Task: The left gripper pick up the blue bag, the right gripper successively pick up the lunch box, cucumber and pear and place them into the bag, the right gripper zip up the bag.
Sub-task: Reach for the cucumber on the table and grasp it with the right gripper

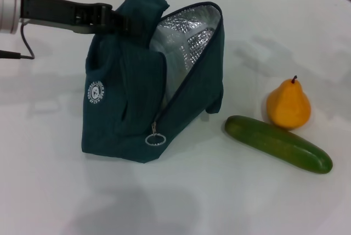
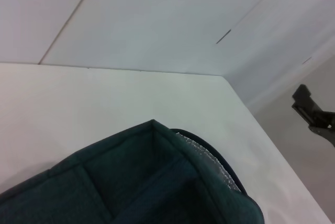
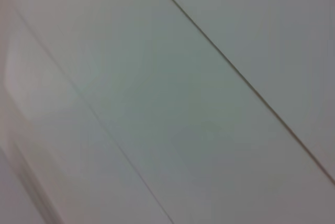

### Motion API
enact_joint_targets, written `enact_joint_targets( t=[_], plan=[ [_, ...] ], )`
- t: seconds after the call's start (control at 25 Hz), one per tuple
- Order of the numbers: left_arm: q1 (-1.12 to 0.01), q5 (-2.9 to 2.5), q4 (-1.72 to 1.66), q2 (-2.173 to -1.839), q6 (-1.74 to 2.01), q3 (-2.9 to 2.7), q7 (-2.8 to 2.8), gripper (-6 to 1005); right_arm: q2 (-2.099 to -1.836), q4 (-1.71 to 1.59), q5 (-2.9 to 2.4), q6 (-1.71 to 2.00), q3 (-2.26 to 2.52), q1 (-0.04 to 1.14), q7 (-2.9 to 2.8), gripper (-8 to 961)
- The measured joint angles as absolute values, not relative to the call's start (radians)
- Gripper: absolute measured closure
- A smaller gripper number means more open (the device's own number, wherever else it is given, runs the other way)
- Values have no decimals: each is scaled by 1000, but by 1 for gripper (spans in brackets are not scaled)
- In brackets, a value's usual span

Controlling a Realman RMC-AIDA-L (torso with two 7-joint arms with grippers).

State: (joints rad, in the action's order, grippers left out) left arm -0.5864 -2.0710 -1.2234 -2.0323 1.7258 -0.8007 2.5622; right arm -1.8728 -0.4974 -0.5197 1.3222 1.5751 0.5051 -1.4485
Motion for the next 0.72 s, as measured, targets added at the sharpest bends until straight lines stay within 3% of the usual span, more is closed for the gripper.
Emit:
enact_joint_targets(
  t=[0.08,0.16,0.28,0.36,0.72],
  plan=[
    [-587,-2070,-1224,-2032,1726,-801,2562,923,-1823,-561,-593,1272,1568,499,-1491,135],
    [-585,-2070,-1224,-2031,1727,-801,2563,923,-1780,-660,-718,1201,1541,490,-1581,118],
    [-583,-2070,-1224,-2031,1727,-801,2562,923,-1753,-861,-1033,1134,1428,473,-1780,93],
    [-582,-2070,-1225,-2031,1727,-801,2562,923,-1764,-975,-1266,1158,1335,475,-1912,84],
    [-583,-2070,-1227,-2032,1727,-801,2562,921,-1867,-1447,-2130,1666,1003,591,-2473,85]
  ],
)
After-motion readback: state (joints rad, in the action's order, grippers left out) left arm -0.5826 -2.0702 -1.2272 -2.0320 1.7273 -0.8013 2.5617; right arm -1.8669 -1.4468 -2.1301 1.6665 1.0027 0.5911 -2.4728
